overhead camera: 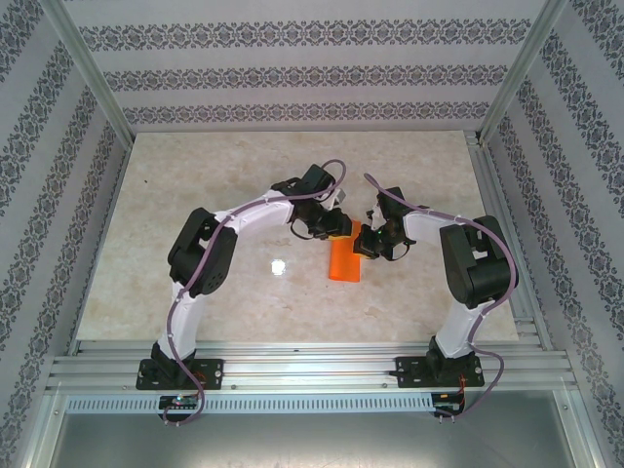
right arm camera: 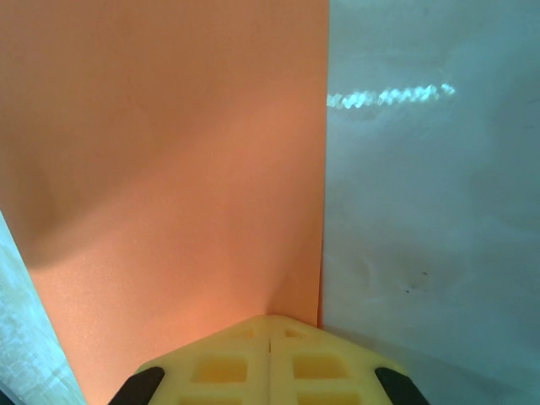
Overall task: Fold a paper plane with a square sheet of paper (fold left side to right side)
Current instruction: Hold the square sheet of paper at the center of the table.
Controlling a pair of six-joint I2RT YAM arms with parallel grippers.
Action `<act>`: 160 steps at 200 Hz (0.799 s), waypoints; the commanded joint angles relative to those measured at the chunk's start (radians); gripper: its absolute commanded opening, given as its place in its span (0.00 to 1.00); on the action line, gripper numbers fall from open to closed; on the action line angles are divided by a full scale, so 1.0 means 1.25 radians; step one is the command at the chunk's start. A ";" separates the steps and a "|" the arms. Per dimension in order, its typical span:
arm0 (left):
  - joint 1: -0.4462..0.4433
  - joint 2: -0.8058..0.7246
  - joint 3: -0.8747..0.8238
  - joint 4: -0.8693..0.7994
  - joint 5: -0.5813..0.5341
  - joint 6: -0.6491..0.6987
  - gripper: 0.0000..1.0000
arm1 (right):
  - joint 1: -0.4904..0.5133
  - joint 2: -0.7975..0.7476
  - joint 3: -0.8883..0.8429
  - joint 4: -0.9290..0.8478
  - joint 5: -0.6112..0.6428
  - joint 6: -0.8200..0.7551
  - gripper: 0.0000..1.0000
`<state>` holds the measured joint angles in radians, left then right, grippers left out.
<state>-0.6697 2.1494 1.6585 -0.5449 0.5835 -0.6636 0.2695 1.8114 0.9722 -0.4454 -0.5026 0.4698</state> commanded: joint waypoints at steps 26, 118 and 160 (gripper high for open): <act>0.001 0.027 -0.029 0.047 0.028 -0.008 0.27 | 0.015 0.039 0.001 -0.039 0.065 -0.016 0.06; 0.013 0.043 -0.076 0.006 -0.057 0.037 0.22 | 0.018 0.047 0.005 -0.058 0.083 -0.024 0.06; 0.020 0.056 -0.097 0.014 -0.065 0.042 0.20 | 0.019 0.049 0.007 -0.066 0.093 -0.029 0.06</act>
<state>-0.6647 2.1883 1.5600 -0.5385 0.5285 -0.6361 0.2775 1.8191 0.9905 -0.4721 -0.4866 0.4541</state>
